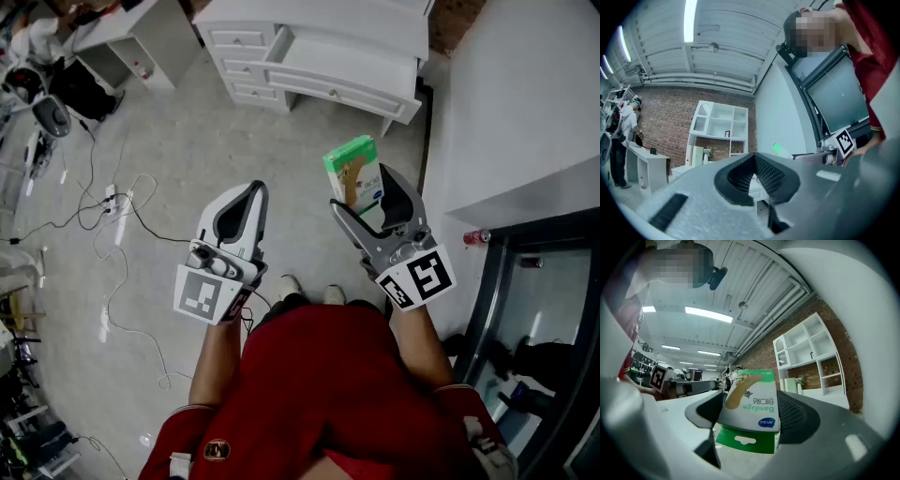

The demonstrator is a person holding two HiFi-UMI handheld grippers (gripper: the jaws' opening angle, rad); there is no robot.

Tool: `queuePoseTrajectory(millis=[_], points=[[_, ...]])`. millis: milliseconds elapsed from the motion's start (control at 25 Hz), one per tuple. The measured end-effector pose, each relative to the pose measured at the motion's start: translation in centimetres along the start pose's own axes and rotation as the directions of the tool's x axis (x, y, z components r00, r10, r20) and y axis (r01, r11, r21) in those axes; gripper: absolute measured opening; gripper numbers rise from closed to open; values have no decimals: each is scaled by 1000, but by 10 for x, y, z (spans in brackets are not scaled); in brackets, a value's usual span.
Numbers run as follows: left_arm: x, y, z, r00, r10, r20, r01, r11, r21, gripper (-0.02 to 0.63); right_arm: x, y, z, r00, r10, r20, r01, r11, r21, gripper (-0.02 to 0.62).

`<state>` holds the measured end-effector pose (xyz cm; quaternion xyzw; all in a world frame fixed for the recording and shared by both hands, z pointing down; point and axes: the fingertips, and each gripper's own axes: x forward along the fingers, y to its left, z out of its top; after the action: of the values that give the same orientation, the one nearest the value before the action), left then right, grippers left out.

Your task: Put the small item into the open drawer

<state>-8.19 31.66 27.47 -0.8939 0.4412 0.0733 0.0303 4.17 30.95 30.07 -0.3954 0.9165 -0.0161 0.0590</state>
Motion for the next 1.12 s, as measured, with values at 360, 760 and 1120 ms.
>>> queuePoseTrajectory(millis=[360,760,1120], points=[[-28,51,1,1000,-14,20,15,1000,-14,0,37,24,-12,999,-40,-3,40,999,16,371],[-22,104,-11,999,-33,8,33,999,-40,0,74,8,-23,993,-110,-44,109,994,-16,371],[42,149,-21,999,-32,-31,32,999,-12,0,128,-51,-26,991,-119,-58,114,991,-76,371]])
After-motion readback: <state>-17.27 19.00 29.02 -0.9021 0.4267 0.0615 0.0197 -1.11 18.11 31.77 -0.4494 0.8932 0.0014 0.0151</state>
